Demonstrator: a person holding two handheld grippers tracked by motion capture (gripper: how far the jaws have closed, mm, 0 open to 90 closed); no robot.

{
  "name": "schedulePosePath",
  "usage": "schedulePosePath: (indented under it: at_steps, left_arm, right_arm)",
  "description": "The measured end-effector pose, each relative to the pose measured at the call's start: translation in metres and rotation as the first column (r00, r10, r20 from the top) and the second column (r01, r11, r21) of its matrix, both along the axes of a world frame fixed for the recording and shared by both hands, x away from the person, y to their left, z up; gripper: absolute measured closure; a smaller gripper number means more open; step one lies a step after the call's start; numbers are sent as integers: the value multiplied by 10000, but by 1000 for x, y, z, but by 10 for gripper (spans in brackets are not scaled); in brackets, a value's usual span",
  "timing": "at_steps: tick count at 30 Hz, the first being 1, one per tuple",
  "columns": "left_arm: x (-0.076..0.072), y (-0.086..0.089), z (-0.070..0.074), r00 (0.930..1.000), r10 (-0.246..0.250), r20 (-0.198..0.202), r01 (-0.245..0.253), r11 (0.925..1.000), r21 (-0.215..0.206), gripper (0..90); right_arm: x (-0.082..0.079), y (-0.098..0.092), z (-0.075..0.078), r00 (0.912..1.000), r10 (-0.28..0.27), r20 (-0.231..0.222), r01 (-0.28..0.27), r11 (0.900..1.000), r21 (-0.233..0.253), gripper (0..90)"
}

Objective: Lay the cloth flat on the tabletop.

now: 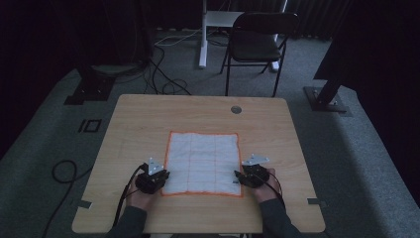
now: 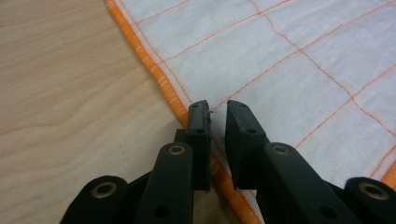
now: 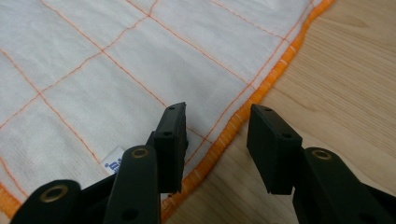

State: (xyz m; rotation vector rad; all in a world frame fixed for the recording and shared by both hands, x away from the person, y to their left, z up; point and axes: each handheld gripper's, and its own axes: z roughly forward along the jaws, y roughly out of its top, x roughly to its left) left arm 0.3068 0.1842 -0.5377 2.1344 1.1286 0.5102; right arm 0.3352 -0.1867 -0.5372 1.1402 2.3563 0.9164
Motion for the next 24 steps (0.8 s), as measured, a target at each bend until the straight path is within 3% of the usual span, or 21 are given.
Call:
schedulePosePath:
  at_steps: [4, 9, 10, 12, 18, 24]
  left_arm:
    - [-4, -1, 0, 10000, -25, -2, 25, 10000, -88, 790]
    - [-5, 2, -1, 9997, 190, 141, -187, 9996, -230, 657]
    - [-4, 3, 0, 9992, 290, 262, -282, 9991, -308, 641]
    - [-2, 4, 2, 9981, 432, 435, -410, 9980, -488, 609]
    - [-2, 12, 8, 9938, 798, 775, -724, 9930, -931, 604]
    - [0, 16, 10, 9927, 913, 787, -820, 9901, -1140, 602]
  right_arm:
    - [-1, -3, 0, 9999, -70, -83, 70, 10000, 32, 575]
    - [-2, -5, 0, 9998, -156, -89, 157, 9998, 134, 565]
    - [-2, -8, 0, 9997, -152, -178, 160, 9990, 429, 554]
    - [-2, -10, 0, 9996, -279, -106, 284, 9982, 519, 549]
    - [2, -17, 0, 9978, -660, -20, 660, 9950, 756, 520]
    - [4, -22, -2, 9952, -977, -33, 977, 9920, 799, 520]
